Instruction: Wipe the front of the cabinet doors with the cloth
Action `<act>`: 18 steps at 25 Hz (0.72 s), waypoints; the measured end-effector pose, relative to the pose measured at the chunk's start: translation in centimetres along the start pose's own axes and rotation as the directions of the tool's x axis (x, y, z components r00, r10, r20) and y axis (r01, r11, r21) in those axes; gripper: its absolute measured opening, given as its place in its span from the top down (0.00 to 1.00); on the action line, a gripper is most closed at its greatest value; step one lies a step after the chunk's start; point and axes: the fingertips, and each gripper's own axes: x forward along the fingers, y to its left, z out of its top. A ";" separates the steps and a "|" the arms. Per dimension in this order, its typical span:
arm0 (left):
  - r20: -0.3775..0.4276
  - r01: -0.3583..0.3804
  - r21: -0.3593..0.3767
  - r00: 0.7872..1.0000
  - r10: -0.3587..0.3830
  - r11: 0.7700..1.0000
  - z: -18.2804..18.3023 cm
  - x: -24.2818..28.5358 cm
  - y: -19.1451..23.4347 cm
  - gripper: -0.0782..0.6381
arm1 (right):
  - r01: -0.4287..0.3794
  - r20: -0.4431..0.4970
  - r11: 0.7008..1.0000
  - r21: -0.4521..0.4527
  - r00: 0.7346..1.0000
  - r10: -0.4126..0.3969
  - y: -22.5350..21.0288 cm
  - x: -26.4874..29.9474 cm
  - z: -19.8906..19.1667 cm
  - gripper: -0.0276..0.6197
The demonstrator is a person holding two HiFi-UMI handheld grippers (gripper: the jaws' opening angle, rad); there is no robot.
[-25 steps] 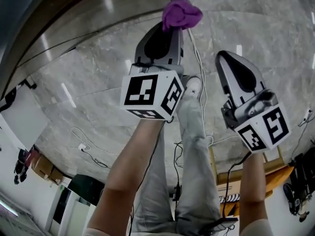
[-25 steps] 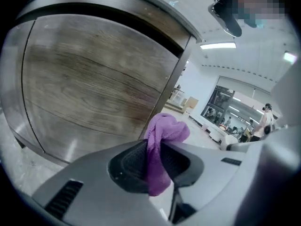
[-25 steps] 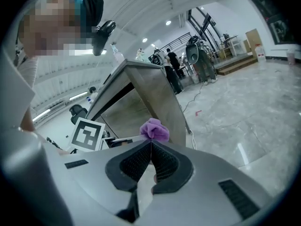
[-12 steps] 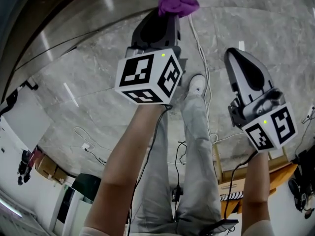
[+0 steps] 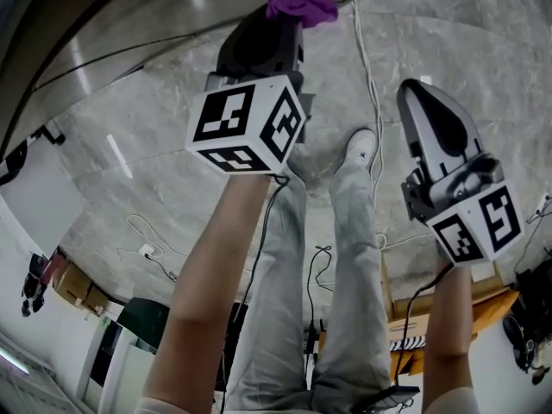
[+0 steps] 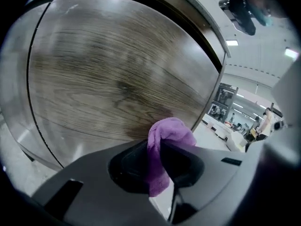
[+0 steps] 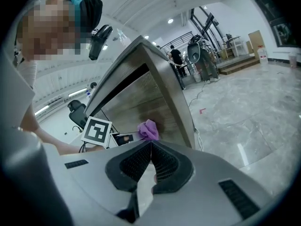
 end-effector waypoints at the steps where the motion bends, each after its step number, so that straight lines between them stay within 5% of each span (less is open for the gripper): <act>1: 0.004 -0.007 -0.002 1.000 0.007 1.000 0.1 -0.5 0.7 0.79 | -0.007 -0.002 1.000 -0.005 1.000 0.007 0.7 0.5 0.0 0.91; 18: 0.058 -0.204 -0.096 0.976 0.210 0.974 1.8 -8.6 16.0 0.79 | -0.061 -0.045 0.996 -0.066 0.997 0.058 9.1 6.4 -1.6 0.91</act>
